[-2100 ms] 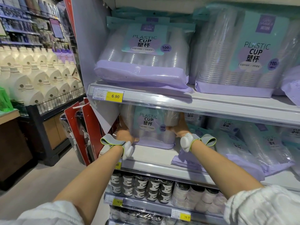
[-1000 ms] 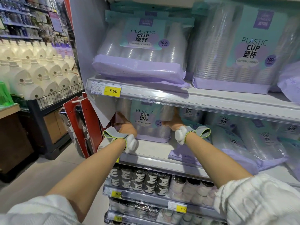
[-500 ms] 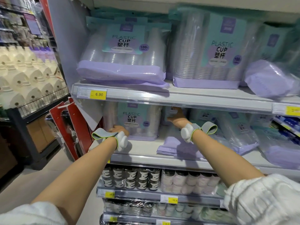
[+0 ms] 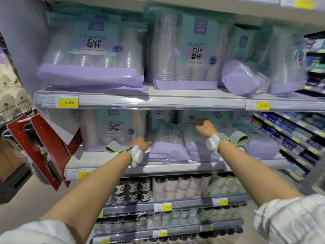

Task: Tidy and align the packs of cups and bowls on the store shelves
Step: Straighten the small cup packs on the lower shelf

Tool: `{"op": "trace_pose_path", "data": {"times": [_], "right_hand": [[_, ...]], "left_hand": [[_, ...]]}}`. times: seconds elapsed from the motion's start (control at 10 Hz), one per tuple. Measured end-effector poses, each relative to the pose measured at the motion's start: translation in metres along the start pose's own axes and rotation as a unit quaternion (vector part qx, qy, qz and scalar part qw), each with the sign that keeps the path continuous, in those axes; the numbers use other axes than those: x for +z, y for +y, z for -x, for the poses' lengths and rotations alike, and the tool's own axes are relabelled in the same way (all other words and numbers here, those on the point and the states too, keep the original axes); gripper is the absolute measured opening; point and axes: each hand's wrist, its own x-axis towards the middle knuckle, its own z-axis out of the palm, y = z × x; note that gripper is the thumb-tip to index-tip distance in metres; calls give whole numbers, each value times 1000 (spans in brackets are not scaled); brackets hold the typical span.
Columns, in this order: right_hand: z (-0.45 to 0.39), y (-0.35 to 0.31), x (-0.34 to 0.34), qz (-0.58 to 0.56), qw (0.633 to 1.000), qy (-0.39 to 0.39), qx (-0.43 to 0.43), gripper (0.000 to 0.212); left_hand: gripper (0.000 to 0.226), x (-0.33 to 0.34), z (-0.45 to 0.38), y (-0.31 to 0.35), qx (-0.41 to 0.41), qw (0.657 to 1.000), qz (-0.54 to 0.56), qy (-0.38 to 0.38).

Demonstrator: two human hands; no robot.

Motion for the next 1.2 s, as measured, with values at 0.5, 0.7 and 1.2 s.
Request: {"op": "trace_pose_path", "data": {"times": [0.5,0.7,1.2], "right_hand": [[-42,52,-32,177,968,-175,34,46],[-54,62,-30,218,961,-172,10,46],[-50,65,-9,206,952,-228,18,51]], "left_hand": [[71,41,-7,66,-55,998,14,15],[79,45,-7,68,-66,997,45,0],[67,38,-7,70,-66,998,17,-8]]}}
